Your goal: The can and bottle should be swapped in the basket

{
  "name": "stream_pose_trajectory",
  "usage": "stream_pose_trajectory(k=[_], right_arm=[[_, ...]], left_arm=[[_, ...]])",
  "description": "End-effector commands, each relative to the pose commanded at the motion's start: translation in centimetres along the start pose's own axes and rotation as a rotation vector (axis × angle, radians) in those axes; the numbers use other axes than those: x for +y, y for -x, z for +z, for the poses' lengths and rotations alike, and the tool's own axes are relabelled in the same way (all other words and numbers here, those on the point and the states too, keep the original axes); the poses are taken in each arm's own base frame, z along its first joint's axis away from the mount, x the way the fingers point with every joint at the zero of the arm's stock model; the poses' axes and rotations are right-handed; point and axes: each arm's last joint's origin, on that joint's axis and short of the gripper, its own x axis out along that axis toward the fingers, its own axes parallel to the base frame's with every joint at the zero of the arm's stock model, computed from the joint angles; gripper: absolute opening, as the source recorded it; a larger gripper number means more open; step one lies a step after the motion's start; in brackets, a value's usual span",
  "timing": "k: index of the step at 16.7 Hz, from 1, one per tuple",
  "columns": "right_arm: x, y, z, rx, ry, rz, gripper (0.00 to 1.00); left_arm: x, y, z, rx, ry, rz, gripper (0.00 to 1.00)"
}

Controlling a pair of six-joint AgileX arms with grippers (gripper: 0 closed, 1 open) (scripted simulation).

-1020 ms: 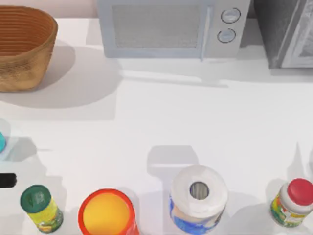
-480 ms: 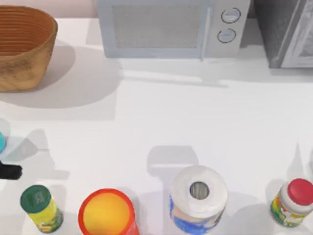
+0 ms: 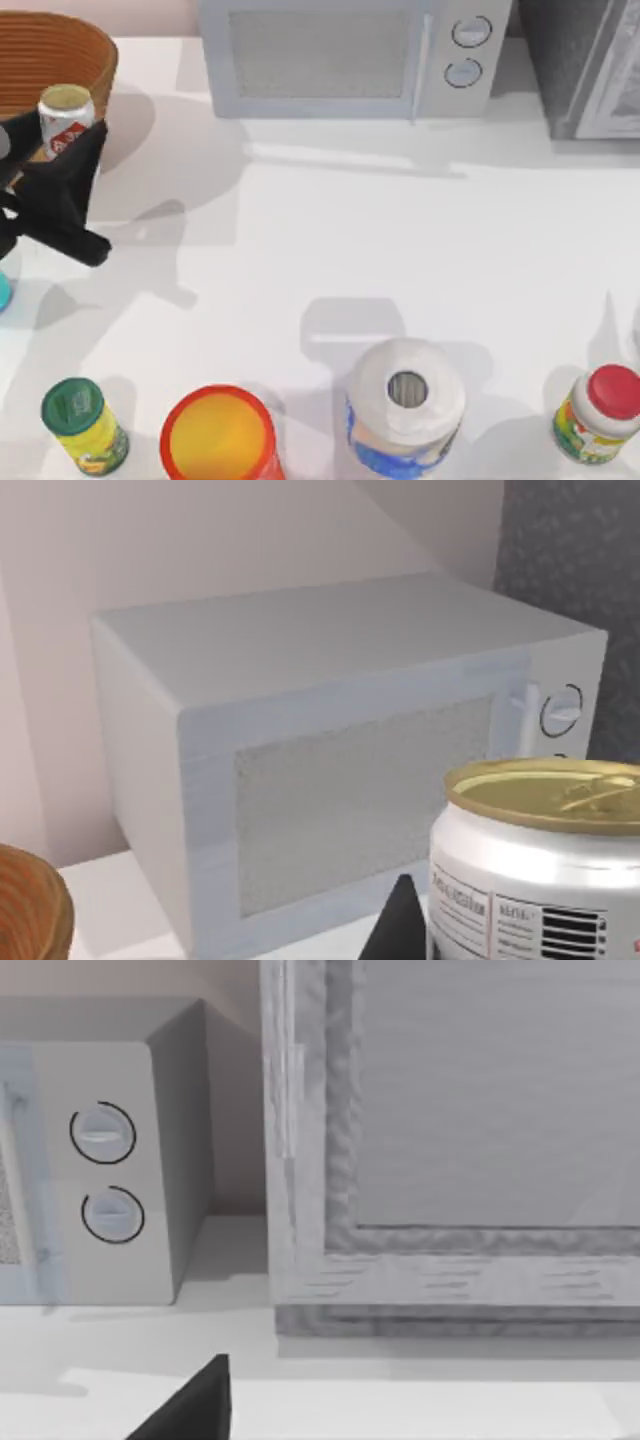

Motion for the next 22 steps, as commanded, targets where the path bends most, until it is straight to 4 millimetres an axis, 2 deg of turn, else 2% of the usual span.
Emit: stream_pose_trajectory(k=[3, 6, 9, 12, 15, 18, 20, 22], right_arm=[[0.0, 0.0, 0.0, 0.000, 0.000, 0.000, 1.00], [0.0, 0.0, 0.0, 0.000, 0.000, 0.000, 1.00], [0.0, 0.0, 0.0, 0.000, 0.000, 0.000, 1.00], [0.0, 0.0, 0.0, 0.000, 0.000, 0.000, 1.00], [0.0, 0.0, 0.0, 0.000, 0.000, 0.000, 1.00], [0.0, 0.0, 0.0, 0.000, 0.000, 0.000, 1.00], [0.0, 0.0, 0.0, 0.000, 0.000, 0.000, 1.00], [0.0, 0.0, 0.0, 0.000, 0.000, 0.000, 1.00]], left_arm=[[0.5, -5.3, 0.3, -0.001, -0.001, -0.192, 0.00], [0.6, -11.1, -1.4, -0.004, -0.003, -0.389, 0.00], [0.1, -16.3, -5.0, -0.007, -0.008, -0.581, 0.00], [-1.0, -20.2, -9.8, -0.009, -0.013, -0.754, 0.00], [-2.2, -22.5, -14.8, -0.011, -0.017, -0.901, 0.00], [-3.3, -23.5, -18.9, -0.011, -0.020, -1.007, 0.00], [-3.8, -23.7, -20.6, -0.011, -0.020, -1.049, 0.00], [-3.9, -23.8, -21.3, -0.011, -0.021, -1.066, 0.00]])
